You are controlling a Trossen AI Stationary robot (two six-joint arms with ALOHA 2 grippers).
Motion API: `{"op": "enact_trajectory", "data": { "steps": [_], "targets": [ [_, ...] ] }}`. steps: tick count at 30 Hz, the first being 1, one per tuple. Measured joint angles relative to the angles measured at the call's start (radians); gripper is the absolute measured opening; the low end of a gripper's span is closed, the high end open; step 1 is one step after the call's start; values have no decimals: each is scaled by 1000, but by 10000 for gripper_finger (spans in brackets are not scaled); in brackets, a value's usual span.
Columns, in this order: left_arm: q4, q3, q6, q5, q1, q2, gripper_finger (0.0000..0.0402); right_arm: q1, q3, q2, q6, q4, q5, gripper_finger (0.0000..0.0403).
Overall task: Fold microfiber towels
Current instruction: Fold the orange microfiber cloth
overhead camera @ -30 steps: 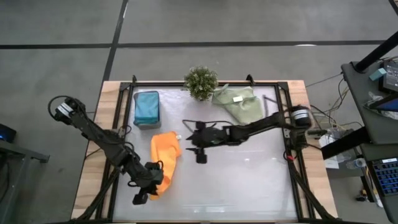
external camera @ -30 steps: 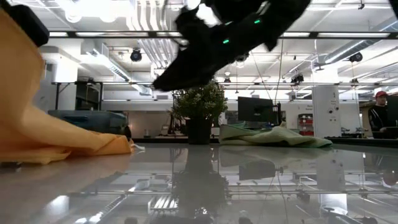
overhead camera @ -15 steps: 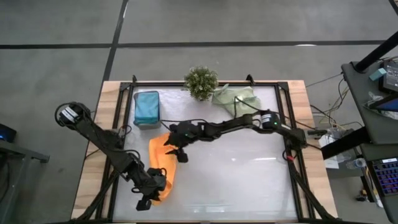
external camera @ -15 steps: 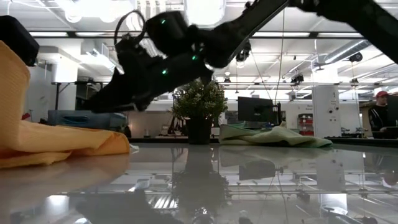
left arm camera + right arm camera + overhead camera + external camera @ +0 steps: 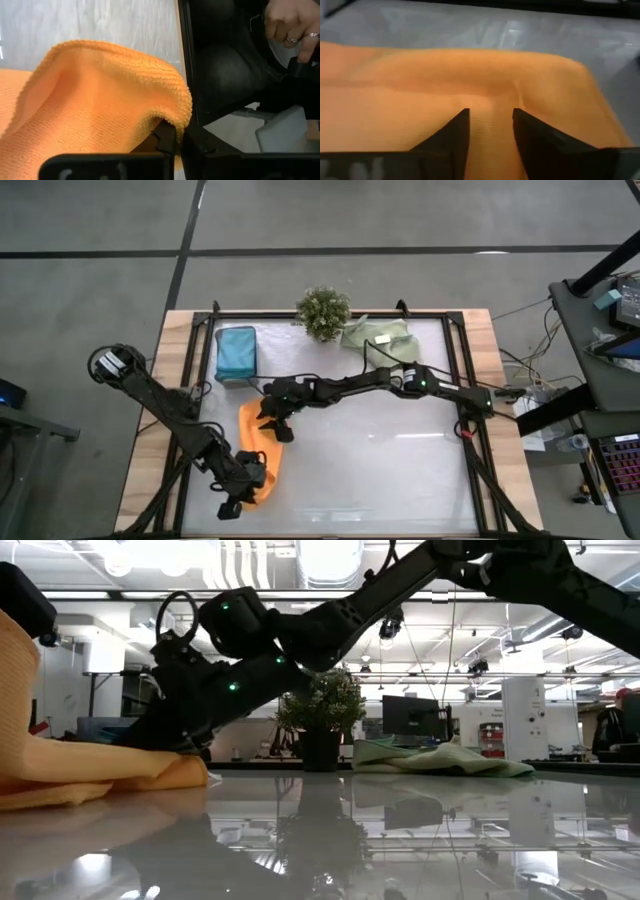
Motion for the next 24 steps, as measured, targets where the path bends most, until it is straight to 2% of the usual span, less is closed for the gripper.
{"op": "enact_trajectory", "data": {
  "steps": [3, 6, 18, 21, 24],
  "targets": [
    [0, 0, -1, 0, 0, 0, 0, -2, 34, 9, -4, -34, 63, 110],
    [0, 0, -1, 0, 0, 0, 0, -7, 40, 9, -19, -36, 71, 93],
    [0, 0, 0, 0, 1, -1, 0, -10, 37, 15, -87, -87, 71, 111],
    [0, 0, 0, 0, 1, -1, 0, -11, 38, 15, -90, -88, 71, 81],
    [-2, 0, 0, -1, 1, -1, 0, -10, 38, 15, -83, -87, 62, 25]
  ]
}}
